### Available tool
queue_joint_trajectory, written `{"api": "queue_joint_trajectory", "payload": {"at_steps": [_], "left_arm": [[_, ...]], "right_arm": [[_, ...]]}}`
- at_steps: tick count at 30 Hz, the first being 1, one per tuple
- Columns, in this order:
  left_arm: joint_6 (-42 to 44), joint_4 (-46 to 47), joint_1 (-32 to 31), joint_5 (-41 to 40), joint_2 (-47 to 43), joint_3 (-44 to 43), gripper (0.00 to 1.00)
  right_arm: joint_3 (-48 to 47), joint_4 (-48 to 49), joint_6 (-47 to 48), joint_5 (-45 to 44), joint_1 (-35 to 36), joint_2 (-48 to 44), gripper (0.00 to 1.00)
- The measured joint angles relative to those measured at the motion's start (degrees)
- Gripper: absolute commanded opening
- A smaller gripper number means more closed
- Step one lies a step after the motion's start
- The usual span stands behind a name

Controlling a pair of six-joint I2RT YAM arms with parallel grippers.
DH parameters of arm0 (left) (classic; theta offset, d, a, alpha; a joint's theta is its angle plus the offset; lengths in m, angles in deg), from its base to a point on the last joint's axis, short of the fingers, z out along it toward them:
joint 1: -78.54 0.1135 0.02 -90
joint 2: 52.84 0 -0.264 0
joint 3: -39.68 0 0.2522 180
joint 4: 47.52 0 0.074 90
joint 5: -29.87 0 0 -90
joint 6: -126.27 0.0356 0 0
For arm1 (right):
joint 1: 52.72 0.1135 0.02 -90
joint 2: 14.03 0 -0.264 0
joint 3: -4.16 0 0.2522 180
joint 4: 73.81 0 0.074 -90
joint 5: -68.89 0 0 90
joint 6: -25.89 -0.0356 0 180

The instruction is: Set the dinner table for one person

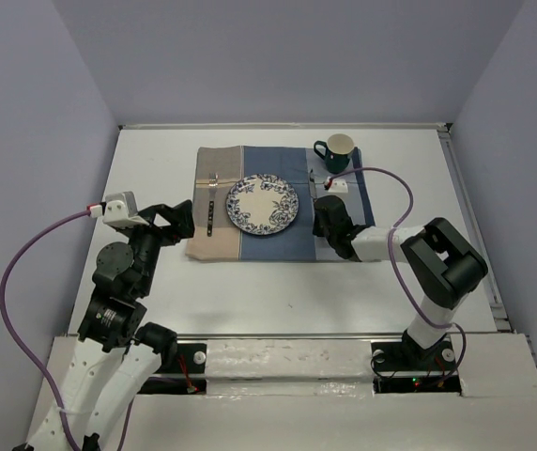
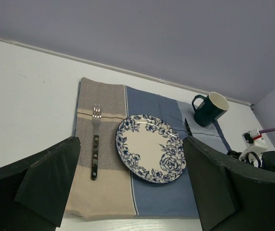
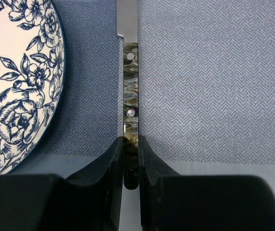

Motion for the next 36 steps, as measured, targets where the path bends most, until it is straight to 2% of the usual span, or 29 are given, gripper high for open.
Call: {"api": "queue_joint_trajectory", "payload": {"at_steps": [6, 11, 15, 17, 27, 30, 31, 32, 36], "left_arm": [[0.0, 0.0, 0.0, 0.13, 0.04, 0.0, 0.99], [0.0, 0.02, 0.0, 0.13, 0.04, 0.0, 0.99], [0.0, 0.0, 0.0, 0.13, 0.04, 0.0, 0.99], [0.0, 0.02, 0.02, 0.13, 0.04, 0.0, 0.99], [0.0, 0.02, 0.02, 0.17, 0.02, 0.0, 0.99], [0.0, 0.02, 0.02, 0.35, -0.17, 0.02, 0.99], [0.02, 0.02, 0.04, 0.35, -0.26, 0.02, 0.99], [0.09, 0.02, 0.04, 0.35, -0.37, 0.02, 0.99], [0.55, 0.2, 0.13, 0.59, -0.76, 0.02, 0.99]], "right_arm": [[0.0, -0.46, -1.33, -0.79, 0.0, 1.01, 0.0], [0.0, -0.7, -1.97, -0.87, 0.0, 1.29, 0.18], [0.0, -0.72, -2.16, -0.87, 0.0, 1.27, 0.21], [0.0, -0.72, -2.14, -0.83, 0.0, 1.27, 0.26], [0.0, -2.56, -1.27, -0.52, 0.0, -0.72, 0.59], [-0.02, -3.63, -0.87, -0.22, 0.0, -3.67, 0.81], [0.0, -4.22, -0.59, -0.07, 0.0, -5.7, 0.97], [-0.02, -4.63, -0.33, 0.37, 0.0, -7.19, 1.0], [0.0, -6.19, 0.26, 1.68, 0.0, -14.97, 1.0]]}}
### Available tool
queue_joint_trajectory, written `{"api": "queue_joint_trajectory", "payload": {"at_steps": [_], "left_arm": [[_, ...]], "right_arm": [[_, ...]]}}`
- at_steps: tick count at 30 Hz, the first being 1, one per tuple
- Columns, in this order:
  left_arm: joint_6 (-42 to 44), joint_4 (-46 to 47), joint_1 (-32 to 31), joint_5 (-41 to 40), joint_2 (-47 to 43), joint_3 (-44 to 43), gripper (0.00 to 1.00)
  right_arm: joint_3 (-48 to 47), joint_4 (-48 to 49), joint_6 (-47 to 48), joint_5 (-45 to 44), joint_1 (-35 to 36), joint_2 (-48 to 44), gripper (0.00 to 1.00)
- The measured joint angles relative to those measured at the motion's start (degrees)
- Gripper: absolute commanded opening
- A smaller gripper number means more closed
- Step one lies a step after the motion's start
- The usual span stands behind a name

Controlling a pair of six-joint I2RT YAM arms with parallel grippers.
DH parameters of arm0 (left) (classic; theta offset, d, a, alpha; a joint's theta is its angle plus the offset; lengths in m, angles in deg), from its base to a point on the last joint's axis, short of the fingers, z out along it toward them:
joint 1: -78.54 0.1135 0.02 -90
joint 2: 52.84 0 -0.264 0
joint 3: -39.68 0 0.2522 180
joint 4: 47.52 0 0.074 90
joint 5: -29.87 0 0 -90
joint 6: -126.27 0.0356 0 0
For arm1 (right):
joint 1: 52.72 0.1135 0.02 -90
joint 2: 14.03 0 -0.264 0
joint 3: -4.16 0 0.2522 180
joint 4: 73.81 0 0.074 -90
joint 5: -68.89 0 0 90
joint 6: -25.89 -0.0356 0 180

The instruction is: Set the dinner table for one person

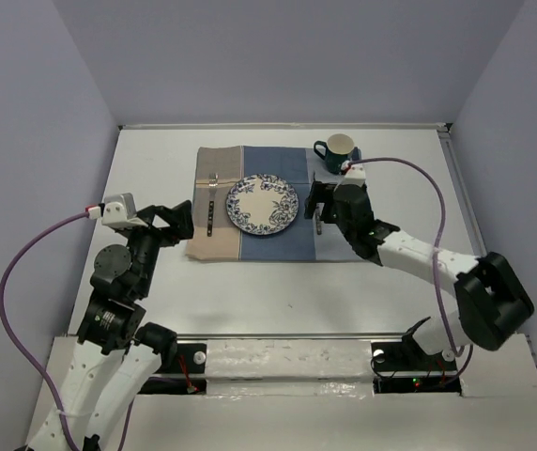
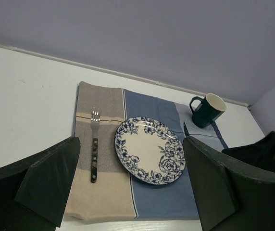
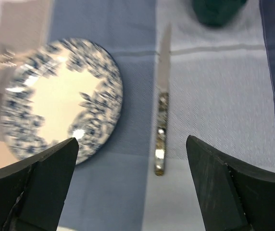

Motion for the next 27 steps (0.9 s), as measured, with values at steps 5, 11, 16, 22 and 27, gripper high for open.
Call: {"api": "queue_joint_trajectory", "payload": {"at_steps": [5, 11, 16, 22, 27], "left_arm": [[0.9, 0.63, 0.0, 1.79, -0.48, 0.0, 0.99], [1.79, 3.23, 0.68, 6.25, -1.81, 0.02, 0.99], [1.77, 4.7, 1.14, 8.81, -2.82, 0.26, 0.99], [1.73, 6.51, 1.14, 11.67, -3.34, 0.26, 0.99], [1.09, 8.17, 1.14, 15.69, -3.15, 0.28, 0.99]], "right_arm": [[2.54, -0.85, 0.92, 4.76, 0.0, -16.68, 1.0], [5.38, -4.96, 3.39, 7.28, 0.0, -37.86, 1.0], [10.51, -8.41, 4.35, 3.19, 0.0, -53.2, 1.0], [15.91, -15.26, 4.22, -1.68, 0.0, -63.36, 1.0], [16.5, -18.86, 2.91, -2.45, 0.0, -65.11, 1.0]]}}
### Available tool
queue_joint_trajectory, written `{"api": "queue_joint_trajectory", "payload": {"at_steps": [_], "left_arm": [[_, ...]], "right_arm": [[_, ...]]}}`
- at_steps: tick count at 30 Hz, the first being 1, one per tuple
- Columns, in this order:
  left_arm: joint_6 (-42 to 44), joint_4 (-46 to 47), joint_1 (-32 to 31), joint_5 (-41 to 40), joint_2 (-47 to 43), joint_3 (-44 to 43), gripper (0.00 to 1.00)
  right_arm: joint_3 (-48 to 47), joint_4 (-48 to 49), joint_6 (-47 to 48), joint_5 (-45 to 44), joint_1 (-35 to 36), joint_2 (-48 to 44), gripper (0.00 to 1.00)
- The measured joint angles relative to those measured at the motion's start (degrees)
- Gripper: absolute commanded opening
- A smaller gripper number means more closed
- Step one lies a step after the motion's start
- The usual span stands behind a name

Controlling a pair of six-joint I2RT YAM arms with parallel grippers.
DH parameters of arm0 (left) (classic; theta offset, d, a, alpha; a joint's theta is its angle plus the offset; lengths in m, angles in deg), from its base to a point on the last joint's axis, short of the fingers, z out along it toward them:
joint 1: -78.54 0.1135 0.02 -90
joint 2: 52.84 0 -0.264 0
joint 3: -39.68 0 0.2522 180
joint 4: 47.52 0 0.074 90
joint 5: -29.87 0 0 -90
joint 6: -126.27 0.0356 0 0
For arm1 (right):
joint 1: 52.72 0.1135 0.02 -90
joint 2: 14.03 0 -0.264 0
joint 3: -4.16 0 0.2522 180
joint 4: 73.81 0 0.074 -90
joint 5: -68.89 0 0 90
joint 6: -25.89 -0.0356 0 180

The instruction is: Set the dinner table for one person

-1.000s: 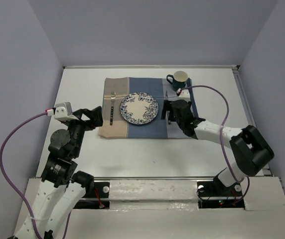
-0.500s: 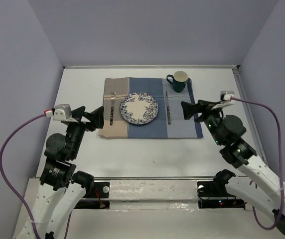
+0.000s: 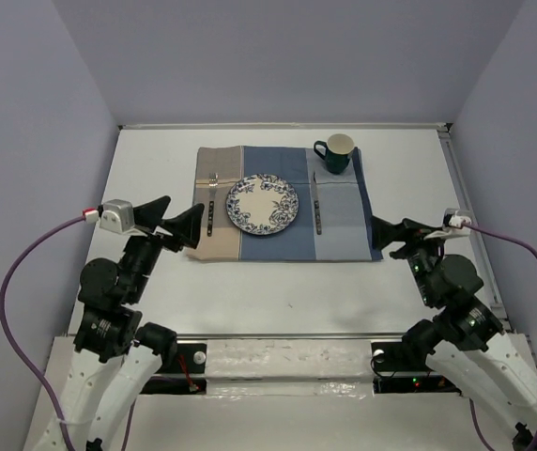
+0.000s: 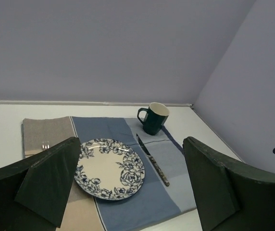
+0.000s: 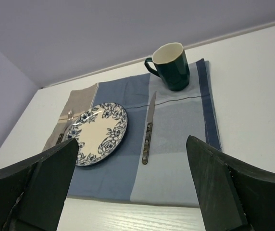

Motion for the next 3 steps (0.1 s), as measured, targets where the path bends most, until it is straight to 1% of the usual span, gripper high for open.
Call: {"api": "queue_joint_trajectory", "payload": {"at_steps": [3], "left_arm": [[-0.22, 0.52, 0.0, 1.95, 0.24, 0.0, 0.99]], "right_arm": [[-0.02, -1.38, -0.46, -0.11, 0.0, -0.2, 1.0]]}}
